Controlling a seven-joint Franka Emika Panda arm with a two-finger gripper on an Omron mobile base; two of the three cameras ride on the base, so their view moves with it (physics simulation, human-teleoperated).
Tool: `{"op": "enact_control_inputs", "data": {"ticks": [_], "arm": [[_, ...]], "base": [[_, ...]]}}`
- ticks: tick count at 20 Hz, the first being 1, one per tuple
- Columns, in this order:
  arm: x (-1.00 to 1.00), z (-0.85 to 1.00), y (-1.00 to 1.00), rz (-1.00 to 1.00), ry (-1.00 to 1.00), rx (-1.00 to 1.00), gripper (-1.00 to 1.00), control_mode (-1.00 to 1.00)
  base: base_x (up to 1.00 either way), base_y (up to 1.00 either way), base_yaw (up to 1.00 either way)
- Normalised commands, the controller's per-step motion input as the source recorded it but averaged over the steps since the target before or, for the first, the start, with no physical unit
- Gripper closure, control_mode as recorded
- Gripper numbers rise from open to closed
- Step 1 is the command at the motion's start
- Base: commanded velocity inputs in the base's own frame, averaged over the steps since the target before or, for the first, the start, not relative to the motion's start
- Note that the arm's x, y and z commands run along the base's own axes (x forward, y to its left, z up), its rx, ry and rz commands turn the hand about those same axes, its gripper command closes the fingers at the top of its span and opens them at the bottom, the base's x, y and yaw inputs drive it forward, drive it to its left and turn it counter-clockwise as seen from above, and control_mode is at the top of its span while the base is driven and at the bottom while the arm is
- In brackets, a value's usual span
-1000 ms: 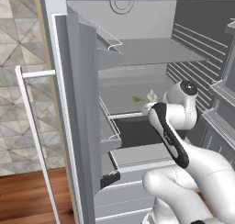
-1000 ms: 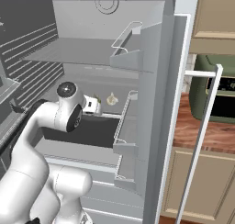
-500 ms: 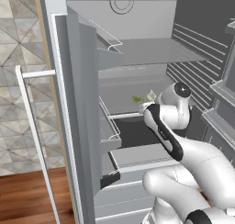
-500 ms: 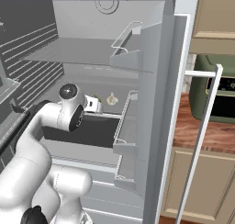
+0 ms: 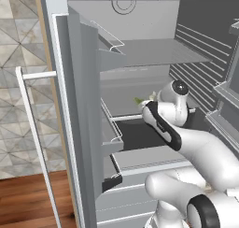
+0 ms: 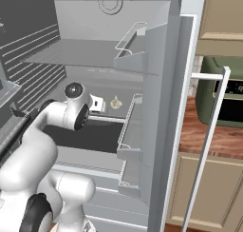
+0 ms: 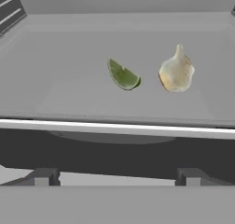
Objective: Grab the lemon wedge and garlic from the fridge, place them in the blender, close the lid, and turn on the blender to create a marinade.
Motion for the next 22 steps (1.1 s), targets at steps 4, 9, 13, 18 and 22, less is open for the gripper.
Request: {"op": "enact_control_inputs", "data": {"ticks": [4,9,13,18,22], "arm": [[0.15,0.0,0.11,0.01,0.0,0.0,-1.0,-1.0],[0.1,0.0,0.07,0.02,0.0,0.0,-1.0,-1.0],[0.13,0.0,0.0,0.02,0.0,0.0,-1.0,-1.0],[0.14,0.0,0.0,0.02,0.0,0.0,-1.0,-1.0],[0.15,0.0,0.04,0.01,0.0,-0.01,-1.0,-1.0]], "base": [[0.0,0.0,0.0],[0.0,0.0,0.0],[0.0,0.0,0.0],[0.0,0.0,0.0],[0.0,0.0,0.0]]}}
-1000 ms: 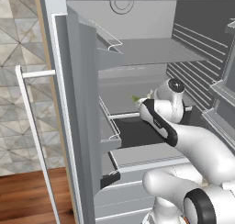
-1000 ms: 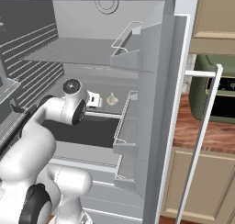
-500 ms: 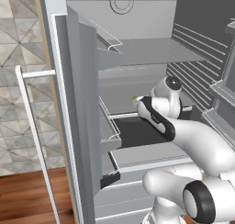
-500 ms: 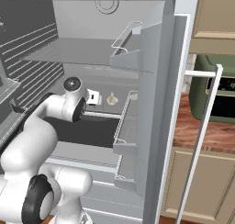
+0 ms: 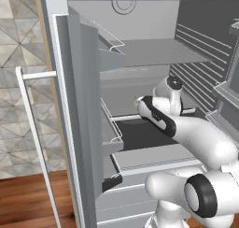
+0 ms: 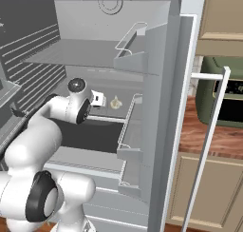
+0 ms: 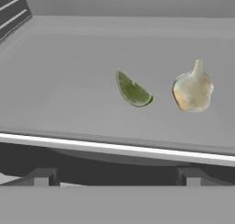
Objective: Grab the lemon wedge and garlic from the fridge, place them in the blender, close the lid, and turn on the blender to create a marinade.
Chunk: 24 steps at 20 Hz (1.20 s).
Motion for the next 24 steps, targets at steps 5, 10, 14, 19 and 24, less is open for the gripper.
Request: {"op": "enact_control_inputs", "data": {"ticks": [5,10,14,19,24], "arm": [[0.19,0.0,0.04,0.0,0.0,-0.02,-1.0,-1.0],[0.22,-0.01,0.0,0.0,0.0,-0.01,-1.0,-1.0],[0.29,-0.14,0.0,0.0,0.0,0.0,-1.0,-1.0],[0.29,-0.23,0.0,0.0,0.0,0.0,-1.0,-1.0],[0.28,-0.24,0.0,0.0,0.0,0.0,-1.0,-1.0]], "base": [[0.0,0.0,0.0],[0.0,0.0,0.0],[0.0,0.0,0.0],[0.0,0.0,0.0],[0.0,0.0,0.0]]}}
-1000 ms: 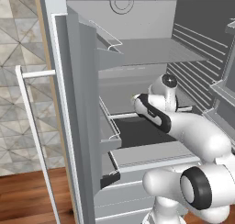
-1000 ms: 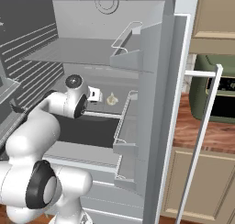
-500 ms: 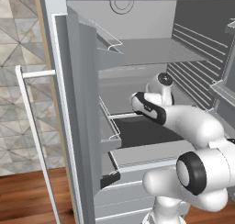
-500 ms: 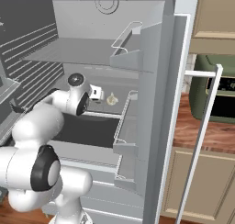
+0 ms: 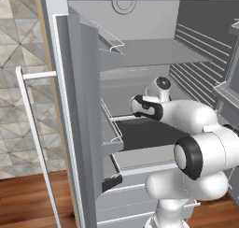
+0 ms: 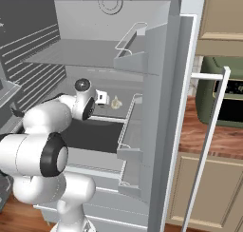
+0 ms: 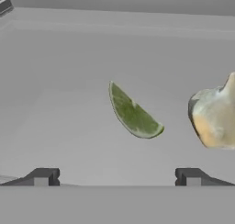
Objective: Grab the lemon wedge and garlic from the fridge, place them in the blender, close the lid, and turn on the blender to create a marinade.
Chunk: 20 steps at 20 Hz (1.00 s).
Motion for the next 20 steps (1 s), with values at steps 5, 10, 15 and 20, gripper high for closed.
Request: {"op": "enact_control_inputs", "data": {"ticks": [5,10,15,20], "arm": [[0.28,-0.18,0.0,0.0,0.0,0.0,-1.0,-1.0],[0.26,-0.18,-0.01,0.0,0.0,0.0,-1.0,-1.0],[0.22,-0.15,-0.06,0.0,0.0,0.0,-1.0,-1.0],[0.19,-0.13,-0.14,0.0,0.01,0.0,-1.0,-1.0]], "base": [[0.0,0.0,0.0],[0.0,0.0,0.0],[0.0,0.0,0.0],[0.0,0.0,0.0]]}}
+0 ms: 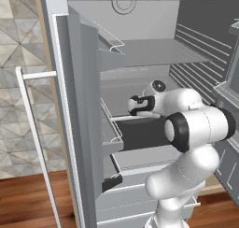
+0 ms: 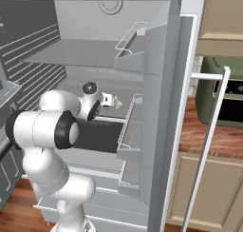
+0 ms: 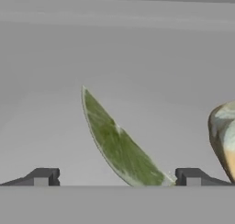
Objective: Grab the lemon wedge and garlic from the fridge, place them in the blender, close the lid, and turn on the blender to create a marinade.
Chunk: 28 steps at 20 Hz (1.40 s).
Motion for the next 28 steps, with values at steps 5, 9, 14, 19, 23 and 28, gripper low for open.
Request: {"op": "enact_control_inputs", "data": {"ticks": [5,9,14,19,23,28], "arm": [[0.25,-0.09,-0.08,0.0,0.01,0.0,-1.0,-1.0],[0.34,-0.07,0.0,0.0,0.0,0.0,-1.0,-1.0],[0.33,-0.14,0.0,0.0,0.0,0.0,-1.0,-1.0],[0.21,-0.16,0.0,0.0,0.0,0.0,-1.0,-1.0],[0.0,-0.02,0.15,0.01,-0.01,0.0,-1.0,-1.0],[0.0,0.0,0.21,0.03,-0.08,0.0,-1.0,-1.0]], "base": [[0.0,0.0,0.0],[0.0,0.0,0.0],[0.0,0.0,0.0],[0.0,0.0,0.0],[0.0,0.0,0.0],[0.0,0.0,0.0]]}}
